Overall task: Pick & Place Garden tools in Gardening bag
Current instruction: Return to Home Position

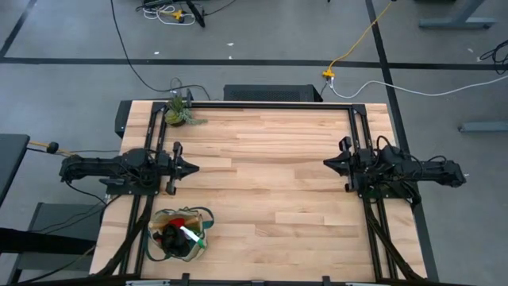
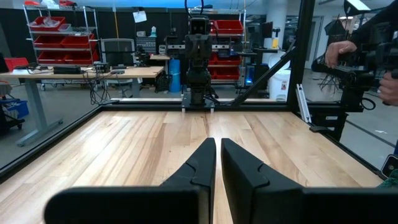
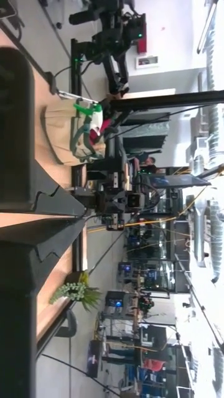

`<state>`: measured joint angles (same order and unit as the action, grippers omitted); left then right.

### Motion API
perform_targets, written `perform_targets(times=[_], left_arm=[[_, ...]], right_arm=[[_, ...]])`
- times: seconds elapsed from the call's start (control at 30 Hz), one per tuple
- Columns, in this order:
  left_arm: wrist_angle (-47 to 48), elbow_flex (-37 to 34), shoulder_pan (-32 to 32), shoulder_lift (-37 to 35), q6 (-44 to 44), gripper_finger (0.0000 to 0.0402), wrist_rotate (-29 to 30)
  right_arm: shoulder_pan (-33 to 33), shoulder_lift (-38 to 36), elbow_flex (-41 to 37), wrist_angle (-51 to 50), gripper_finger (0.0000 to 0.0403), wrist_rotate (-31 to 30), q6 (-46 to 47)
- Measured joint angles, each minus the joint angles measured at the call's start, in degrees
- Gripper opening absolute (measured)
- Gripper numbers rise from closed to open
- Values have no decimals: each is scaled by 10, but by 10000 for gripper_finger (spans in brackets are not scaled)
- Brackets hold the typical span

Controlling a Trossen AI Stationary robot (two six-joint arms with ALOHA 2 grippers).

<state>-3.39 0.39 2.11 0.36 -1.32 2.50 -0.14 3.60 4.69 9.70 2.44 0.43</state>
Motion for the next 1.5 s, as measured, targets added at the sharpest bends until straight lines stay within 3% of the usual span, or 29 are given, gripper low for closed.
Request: perform_targets(times=[0.4,1.0,1.5], left_arm=[[0,0,0,0,0,32,0],[0,0,0,0,0,32,0],[0,0,0,0,0,32,0]], right_arm=[[0,-11,-38,50,23,0,2],[0,-36,-38,-88,23,-21,-11],[0,-36,-38,-92,23,-20,-9]])
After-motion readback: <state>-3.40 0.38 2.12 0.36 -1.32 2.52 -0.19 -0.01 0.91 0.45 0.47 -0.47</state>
